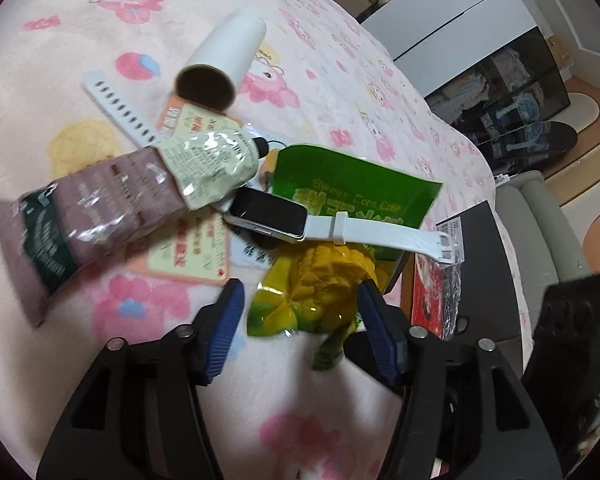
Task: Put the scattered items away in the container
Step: 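Grasp the green-and-yellow corn snack bag with the left tool, then lift the corn snack bag with the left tool toward the black box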
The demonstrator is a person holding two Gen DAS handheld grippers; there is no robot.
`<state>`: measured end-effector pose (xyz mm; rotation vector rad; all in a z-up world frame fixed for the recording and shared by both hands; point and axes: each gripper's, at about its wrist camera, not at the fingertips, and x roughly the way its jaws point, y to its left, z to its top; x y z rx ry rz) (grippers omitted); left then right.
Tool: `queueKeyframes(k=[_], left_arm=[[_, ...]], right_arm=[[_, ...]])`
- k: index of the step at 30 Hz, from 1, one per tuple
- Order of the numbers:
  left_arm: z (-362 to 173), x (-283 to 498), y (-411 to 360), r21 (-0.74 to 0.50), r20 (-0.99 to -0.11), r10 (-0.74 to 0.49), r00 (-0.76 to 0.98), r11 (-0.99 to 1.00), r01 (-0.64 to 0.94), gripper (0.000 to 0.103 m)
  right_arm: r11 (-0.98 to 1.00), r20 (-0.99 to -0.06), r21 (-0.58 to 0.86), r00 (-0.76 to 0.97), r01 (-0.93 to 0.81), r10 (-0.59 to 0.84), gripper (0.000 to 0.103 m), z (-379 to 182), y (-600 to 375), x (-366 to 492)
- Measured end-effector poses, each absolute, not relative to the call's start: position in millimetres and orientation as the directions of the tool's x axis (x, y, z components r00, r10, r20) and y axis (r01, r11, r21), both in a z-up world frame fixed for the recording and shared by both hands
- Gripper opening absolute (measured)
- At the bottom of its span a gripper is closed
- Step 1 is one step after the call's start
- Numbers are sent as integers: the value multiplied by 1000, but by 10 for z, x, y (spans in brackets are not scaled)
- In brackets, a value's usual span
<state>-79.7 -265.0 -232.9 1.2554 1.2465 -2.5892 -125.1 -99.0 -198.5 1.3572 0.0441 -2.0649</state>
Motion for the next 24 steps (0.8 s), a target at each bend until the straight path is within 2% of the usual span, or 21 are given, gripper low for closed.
queueKeyframes(k=[2, 5, 6, 7, 10, 13, 14, 16, 18, 21, 23, 24], left_arm=[[-2345, -862, -2634, -659, -662, 325, -675, -682, 318, 69], [-2388, -884, -2669, -680, -652, 341, -677, -659, 322, 67], [-2416, -879, -2701, -701, -638, 361, -680, -638, 319, 63], [-2427, -867, -2717, -716, -625, 378, -684, -626, 309, 53], [-2407, -842, -2711, -726, -609, 392, -689, -626, 286, 37], [-2352, -803, -2678, -723, -601, 396, -694, -639, 262, 21], [-2334, -787, -2657, -723, -598, 400, -694, -643, 252, 20], [-2308, -760, -2596, -721, -597, 412, -688, -653, 234, 20], [-2274, -720, -2459, -703, -610, 424, -669, -680, 209, 20], [-2224, -675, -2398, -696, -613, 433, -660, -691, 193, 24], [-2224, -664, -2427, -694, -619, 421, -663, -689, 210, 48], [-2235, -664, -2462, -693, -622, 409, -667, -684, 226, 56]], right_arm=[[-775, -827, 317, -240, 547, -508, 41, -1982, -1031, -1243], [-773, -835, 330, -214, 542, -506, 43, -2060, -1110, -1304], [-770, -830, 347, -206, 536, -518, 47, -2089, -1111, -1328], [-766, -825, 365, -198, 530, -530, 49, -2117, -1112, -1352], [-769, -818, 389, -193, 508, -542, 49, -2149, -1088, -1382], [-769, -802, 384, -228, 512, -552, 43, -2065, -1014, -1309], [-768, -794, 387, -238, 511, -559, 40, -2026, -970, -1286], [-765, -779, 393, -258, 510, -572, 30, -1948, -882, -1241], [-768, -774, 397, -267, 503, -574, 25, -1882, -758, -1207], [-770, -770, 420, -260, 481, -583, 25, -1811, -547, -1142], [-759, -760, 453, -243, 468, -603, 25, -1778, -420, -1099], [-765, -758, 446, -257, 465, -599, 25, -1752, -376, -1097]])
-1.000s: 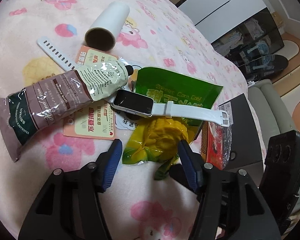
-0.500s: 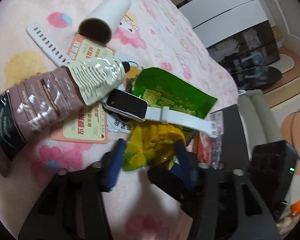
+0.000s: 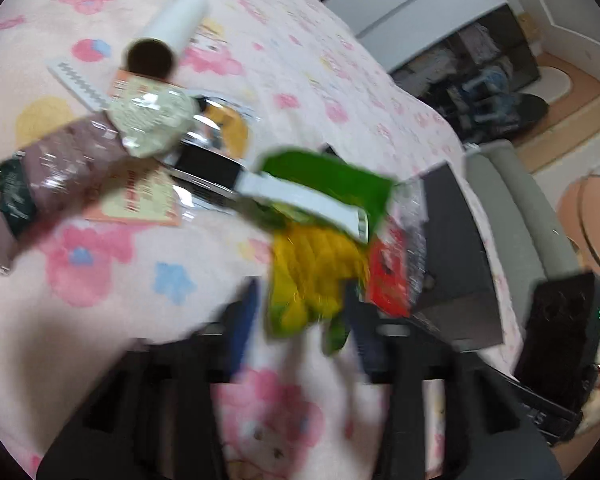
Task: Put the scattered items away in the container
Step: 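Lift the corn snack bag with the left tool toward the black box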
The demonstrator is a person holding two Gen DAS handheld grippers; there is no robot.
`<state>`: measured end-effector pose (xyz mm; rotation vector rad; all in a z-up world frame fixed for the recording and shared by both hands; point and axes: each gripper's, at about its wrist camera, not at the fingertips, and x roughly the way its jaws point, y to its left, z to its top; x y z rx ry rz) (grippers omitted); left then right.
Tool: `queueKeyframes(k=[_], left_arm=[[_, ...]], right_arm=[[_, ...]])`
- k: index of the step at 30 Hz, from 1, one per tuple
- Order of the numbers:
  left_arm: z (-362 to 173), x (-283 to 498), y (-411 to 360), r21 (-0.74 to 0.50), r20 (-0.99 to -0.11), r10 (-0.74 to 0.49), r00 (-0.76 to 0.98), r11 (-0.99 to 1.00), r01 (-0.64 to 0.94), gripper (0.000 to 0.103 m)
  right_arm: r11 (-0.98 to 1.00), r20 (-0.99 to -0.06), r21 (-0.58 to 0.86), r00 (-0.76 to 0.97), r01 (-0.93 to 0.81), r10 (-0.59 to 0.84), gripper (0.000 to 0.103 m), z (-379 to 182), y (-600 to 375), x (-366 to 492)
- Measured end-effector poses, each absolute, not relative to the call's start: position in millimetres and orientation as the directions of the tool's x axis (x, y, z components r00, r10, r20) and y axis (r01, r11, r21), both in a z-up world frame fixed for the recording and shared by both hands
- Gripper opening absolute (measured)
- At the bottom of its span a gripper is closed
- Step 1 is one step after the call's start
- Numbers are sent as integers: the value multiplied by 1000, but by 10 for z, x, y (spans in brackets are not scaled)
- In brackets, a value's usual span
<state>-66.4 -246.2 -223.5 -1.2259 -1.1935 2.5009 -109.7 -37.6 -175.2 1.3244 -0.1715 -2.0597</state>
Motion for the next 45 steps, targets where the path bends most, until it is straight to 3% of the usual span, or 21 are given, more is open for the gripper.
queueKeyframes(k=[8, 11, 15, 21, 25, 32, 39, 42, 45], left_arm=[[-2429, -863, -2590, -797, -540, 483, -689, -558, 233, 56], [-2475, -917, -2574, -817, -519, 508, -688, -532, 223, 56], [-2463, -969, -2471, -833, -496, 565, -659, -524, 178, 47], [-2378, -924, -2352, -832, -490, 606, -627, -539, 130, 46], [-2331, -854, -2308, -851, -461, 647, -608, -516, 96, 46], [-2415, -904, -2470, -837, -492, 577, -652, -519, 173, 46], [-2534, -993, -2468, -838, -499, 571, -652, -510, 195, 54], [-2512, -984, -2466, -838, -491, 582, -648, -518, 170, 45], [-2467, -956, -2463, -849, -467, 598, -651, -508, 142, 42]], right_arm=[[-783, -764, 459, -264, 420, -589, 28, -1798, -258, -1306], [-776, -765, 487, -233, 401, -600, 38, -1924, -304, -1398], [-734, -725, 573, -190, 365, -661, 38, -2088, -305, -1438], [-682, -684, 602, -173, 414, -709, 33, -1899, -228, -1203], [-711, -709, 549, -206, 438, -674, 33, -1747, -116, -1079], [-760, -740, 512, -244, 401, -627, 34, -1833, -178, -1331], [-737, -760, 547, -134, 396, -636, 51, -2183, -443, -1570], [-717, -740, 559, -139, 415, -658, 51, -2220, -515, -1548], [-728, -740, 521, -189, 446, -646, 40, -2119, -511, -1462]])
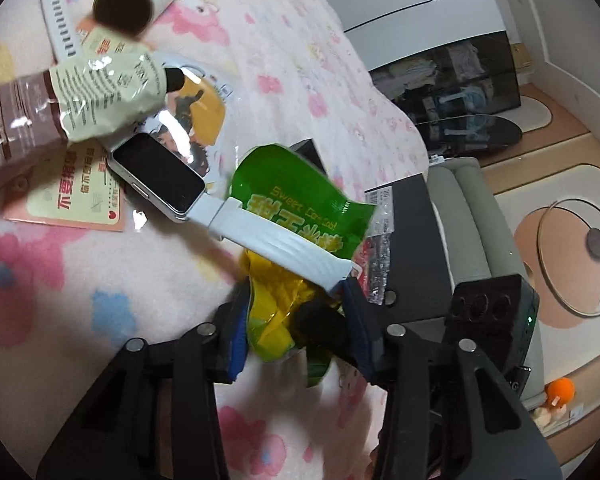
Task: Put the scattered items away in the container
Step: 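Lift the corn snack bag with the left tool toward the black box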
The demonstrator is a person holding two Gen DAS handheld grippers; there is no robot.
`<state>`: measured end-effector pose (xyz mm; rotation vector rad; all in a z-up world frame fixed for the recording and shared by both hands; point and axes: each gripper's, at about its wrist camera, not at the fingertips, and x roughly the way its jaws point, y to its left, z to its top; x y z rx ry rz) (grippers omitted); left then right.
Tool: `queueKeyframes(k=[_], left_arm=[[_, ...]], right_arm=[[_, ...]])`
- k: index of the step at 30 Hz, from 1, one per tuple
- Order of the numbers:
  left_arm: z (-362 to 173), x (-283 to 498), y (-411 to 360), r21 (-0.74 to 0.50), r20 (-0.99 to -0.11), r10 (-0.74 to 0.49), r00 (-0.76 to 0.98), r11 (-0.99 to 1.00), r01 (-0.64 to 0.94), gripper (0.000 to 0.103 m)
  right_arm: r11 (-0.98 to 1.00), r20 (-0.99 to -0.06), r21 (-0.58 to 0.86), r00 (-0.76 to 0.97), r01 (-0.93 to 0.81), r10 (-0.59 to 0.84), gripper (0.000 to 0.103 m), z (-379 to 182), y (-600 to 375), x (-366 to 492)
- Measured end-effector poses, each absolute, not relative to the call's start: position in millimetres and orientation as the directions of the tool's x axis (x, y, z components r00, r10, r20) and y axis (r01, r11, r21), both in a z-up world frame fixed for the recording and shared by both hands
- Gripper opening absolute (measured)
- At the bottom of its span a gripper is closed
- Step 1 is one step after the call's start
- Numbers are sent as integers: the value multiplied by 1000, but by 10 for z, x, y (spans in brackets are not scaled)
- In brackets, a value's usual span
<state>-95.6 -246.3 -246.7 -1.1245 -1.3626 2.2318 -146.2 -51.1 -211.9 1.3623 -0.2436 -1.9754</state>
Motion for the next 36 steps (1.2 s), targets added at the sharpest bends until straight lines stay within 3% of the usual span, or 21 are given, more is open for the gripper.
queueKeyframes(k=[4, 12, 16, 21, 29, 36], left_arm=[[-2475, -863, -2357, -899, -387, 698, -603, -431, 78, 42], [-2405, -688, -1869, -868, -438, 757, -484, -496, 10, 43], [-2359, -625, -1901, -830, -486, 702, -521, -557, 24, 44], [-2379, -582, -2133, -821, -497, 620, -607, -563, 97, 44], [-2406, -609, -1873, -806, -523, 673, -523, -590, 45, 46], [-2527, -540, -1709, -797, -568, 679, -465, -595, 104, 53]], right_arm=[[-732, -727, 514, -226, 448, -648, 39, -1952, -311, -1296], [-771, -752, 507, -240, 385, -614, 37, -1890, 243, -920], [-785, -755, 512, -252, 349, -605, 33, -1895, 418, -859], [-840, -799, 405, -306, 362, -517, 33, -1826, 479, -835], [-848, -775, 429, -354, 312, -523, 33, -1685, 727, -855], [-826, -793, 470, -261, 312, -550, 34, -1914, 663, -827]])
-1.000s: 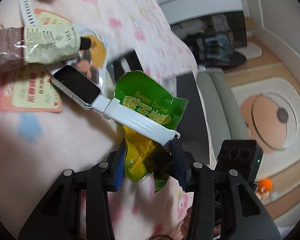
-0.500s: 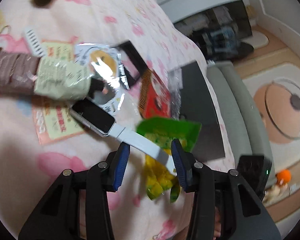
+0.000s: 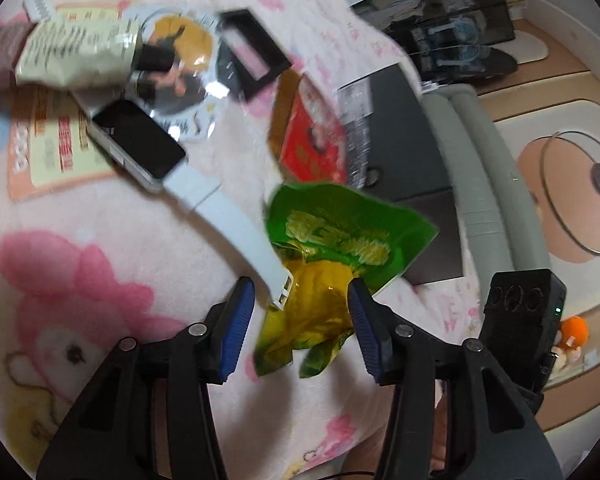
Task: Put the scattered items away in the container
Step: 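Lift the corn snack bag with the left tool toward the black box, then carry the corn snack bag with the left tool over the black box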
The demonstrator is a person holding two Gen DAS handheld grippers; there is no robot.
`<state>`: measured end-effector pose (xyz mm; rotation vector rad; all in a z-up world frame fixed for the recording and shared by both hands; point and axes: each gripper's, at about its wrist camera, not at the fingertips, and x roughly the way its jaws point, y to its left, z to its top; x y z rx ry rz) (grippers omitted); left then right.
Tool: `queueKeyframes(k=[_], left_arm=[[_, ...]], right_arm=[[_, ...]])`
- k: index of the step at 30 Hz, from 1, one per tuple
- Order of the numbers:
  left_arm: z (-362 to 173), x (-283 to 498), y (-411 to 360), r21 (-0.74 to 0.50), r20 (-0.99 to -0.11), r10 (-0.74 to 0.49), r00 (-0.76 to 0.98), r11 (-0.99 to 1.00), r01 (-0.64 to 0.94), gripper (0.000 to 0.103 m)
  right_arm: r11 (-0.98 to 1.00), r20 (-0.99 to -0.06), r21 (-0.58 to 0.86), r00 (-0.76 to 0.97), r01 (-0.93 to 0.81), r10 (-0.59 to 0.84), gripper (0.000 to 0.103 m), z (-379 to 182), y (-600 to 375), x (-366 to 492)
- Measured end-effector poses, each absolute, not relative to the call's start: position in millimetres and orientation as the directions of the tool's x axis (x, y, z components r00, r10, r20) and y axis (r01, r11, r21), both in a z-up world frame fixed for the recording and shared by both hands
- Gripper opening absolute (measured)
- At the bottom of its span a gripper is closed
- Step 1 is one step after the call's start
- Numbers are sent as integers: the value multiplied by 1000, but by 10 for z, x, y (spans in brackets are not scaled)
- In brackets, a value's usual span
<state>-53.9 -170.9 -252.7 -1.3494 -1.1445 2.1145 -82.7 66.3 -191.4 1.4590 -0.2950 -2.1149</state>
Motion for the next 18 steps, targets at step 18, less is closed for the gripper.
queueKeyframes(k=[18], left_arm=[[-2542, -505, -1624, -857, -484, 744, -461, -509, 78, 53]], right_arm=[[-824, -786, 487, -267, 289, -558, 37, -1949, 808, -832]])
